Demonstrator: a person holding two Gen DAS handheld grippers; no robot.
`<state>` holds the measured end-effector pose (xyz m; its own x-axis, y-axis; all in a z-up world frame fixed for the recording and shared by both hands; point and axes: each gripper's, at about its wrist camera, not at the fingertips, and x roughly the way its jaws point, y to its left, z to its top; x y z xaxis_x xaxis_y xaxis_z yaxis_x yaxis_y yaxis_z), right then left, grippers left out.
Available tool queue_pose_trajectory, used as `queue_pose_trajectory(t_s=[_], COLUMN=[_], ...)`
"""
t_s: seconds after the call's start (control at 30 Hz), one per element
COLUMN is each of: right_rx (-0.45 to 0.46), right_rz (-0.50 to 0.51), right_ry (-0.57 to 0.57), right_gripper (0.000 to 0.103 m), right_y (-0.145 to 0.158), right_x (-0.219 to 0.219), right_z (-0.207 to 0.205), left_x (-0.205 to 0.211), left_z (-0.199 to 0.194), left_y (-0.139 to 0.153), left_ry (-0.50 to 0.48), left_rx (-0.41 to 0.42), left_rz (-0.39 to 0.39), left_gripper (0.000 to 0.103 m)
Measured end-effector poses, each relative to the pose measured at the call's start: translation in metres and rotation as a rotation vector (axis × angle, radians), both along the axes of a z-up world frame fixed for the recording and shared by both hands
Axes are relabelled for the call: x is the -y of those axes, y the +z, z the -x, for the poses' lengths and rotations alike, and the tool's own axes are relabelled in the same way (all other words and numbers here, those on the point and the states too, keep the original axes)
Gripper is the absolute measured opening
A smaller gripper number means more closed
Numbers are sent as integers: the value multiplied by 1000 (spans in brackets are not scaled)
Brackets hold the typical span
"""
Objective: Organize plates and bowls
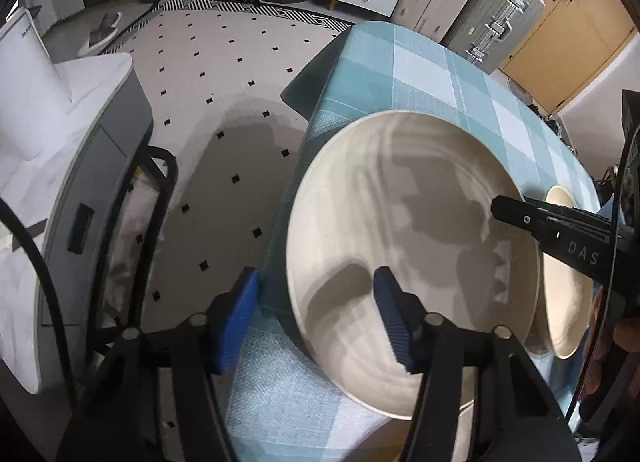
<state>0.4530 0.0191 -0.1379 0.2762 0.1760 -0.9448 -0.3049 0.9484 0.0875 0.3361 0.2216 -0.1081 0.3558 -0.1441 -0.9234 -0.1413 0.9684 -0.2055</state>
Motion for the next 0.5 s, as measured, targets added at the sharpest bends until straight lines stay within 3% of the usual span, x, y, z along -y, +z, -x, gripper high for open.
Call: queue_pose_trajectory(t_s=[0.17, 0.27, 0.5], right_rx=[-1, 6, 21], right_rz=[21, 24, 21], right_ry=[11, 14, 13], right_gripper=[20, 18, 13], right_y=[-5, -4, 0], right_x=[1, 1, 0], right_z=[2, 4, 7], left_x=[-10, -12, -14], left_z=[-2, -1, -2], left_y=[0, 3, 3], left_ry=[21, 17, 5], left_rx=[4, 16, -10], left_rz=[-5, -1, 27], left_gripper=[36, 14, 12])
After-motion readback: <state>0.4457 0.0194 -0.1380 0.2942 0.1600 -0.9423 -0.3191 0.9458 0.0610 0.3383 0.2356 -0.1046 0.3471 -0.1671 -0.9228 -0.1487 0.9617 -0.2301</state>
